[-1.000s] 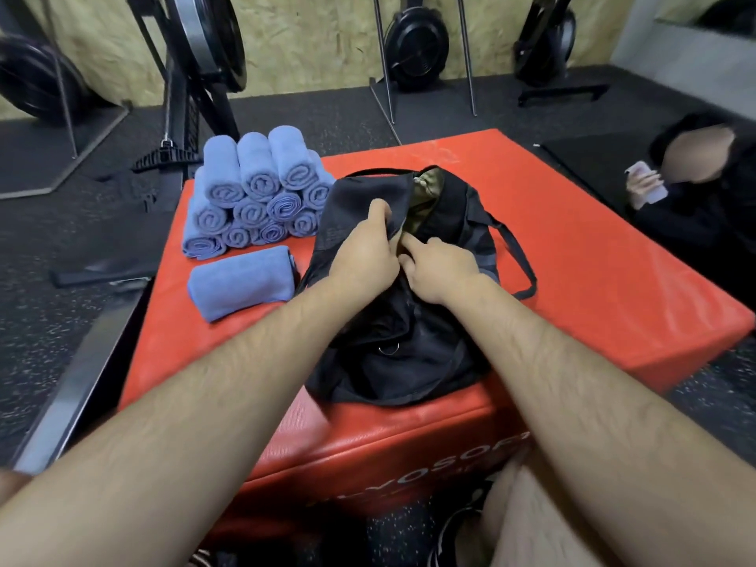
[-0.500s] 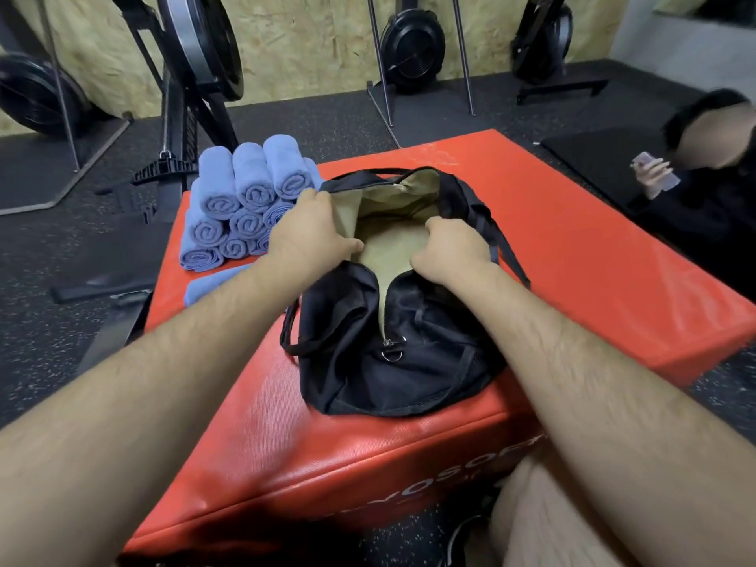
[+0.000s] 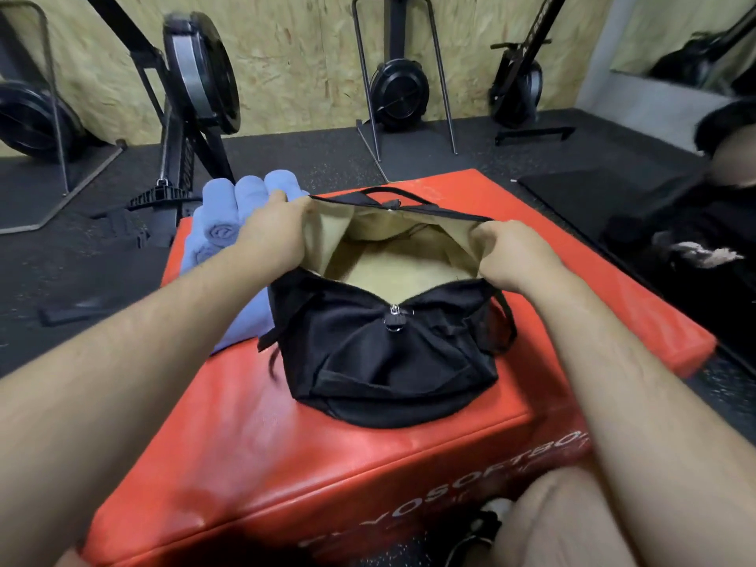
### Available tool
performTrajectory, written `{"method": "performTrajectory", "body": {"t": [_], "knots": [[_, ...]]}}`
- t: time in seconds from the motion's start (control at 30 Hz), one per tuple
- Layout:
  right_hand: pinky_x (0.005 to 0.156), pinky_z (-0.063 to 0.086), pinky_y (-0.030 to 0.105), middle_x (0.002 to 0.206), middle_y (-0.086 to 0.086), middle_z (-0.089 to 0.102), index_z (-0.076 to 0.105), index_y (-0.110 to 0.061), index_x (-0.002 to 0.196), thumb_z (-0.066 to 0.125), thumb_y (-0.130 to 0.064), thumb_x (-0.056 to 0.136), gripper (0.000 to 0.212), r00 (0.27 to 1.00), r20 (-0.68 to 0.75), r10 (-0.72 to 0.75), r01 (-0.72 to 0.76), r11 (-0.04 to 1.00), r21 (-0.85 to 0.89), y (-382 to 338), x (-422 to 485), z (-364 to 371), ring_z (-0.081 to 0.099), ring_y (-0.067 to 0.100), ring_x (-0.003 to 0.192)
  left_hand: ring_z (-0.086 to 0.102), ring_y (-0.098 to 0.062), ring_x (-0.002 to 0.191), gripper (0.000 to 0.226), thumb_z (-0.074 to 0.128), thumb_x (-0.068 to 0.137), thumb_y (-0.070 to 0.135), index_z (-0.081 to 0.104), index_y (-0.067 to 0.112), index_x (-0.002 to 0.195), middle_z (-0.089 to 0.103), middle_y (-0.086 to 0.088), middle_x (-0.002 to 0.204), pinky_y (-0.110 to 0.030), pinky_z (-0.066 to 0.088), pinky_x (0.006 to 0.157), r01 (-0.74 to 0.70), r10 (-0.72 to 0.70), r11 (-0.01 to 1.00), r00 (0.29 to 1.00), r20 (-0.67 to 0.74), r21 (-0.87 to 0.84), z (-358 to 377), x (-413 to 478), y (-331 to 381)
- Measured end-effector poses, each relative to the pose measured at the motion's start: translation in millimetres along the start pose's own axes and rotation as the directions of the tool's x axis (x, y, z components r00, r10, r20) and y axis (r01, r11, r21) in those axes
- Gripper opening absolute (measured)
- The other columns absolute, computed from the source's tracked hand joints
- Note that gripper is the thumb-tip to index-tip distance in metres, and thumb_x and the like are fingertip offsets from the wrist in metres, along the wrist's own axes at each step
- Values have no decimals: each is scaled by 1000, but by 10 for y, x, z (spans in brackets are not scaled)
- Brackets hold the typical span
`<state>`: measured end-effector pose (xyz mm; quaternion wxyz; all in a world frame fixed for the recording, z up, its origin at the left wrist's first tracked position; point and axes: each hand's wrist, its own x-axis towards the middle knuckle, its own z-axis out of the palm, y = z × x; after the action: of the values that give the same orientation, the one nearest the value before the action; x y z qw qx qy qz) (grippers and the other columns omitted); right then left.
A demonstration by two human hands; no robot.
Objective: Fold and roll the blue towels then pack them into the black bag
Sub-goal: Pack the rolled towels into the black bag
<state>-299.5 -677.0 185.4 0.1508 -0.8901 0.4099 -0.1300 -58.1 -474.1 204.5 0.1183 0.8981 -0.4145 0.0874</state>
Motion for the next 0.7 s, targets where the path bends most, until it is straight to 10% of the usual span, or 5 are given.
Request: {"method": "performTrajectory", "body": {"t": [0.13,0.3,0.7], "knots": [[89,52,43,125,6,44,43,-29,139,45,-10,75,67,996,74,-53,52,998,23,-97,-90,46,59,36,102,53,-37,114,47,51,89,-5,51,7,134,45,-22,136,-41,45,92,-33,30,995,999,-39,-93,8,-36,150],[64,44,33,127,1,35,27,-30,150,48,-6,80,77,982,113,-150,141,986,85,-185,-170,75,57,27,78,41,-23,91,33,43,85,-11,54,0,115,46,-18,121,-35,31,65,-91,81,991,992,-95,-101,-17,-141,287],[100,38,46,153,8,26,46,-33,139,56,-38,82,58,997,-48,-56,42,969,-245,-333,-277,68,34,38,131,49,-38,106,47,51,84,9,53,16,130,42,-10,135,-49,49,82,-95,91,985,995,-32,-144,167,-308,156]]}}
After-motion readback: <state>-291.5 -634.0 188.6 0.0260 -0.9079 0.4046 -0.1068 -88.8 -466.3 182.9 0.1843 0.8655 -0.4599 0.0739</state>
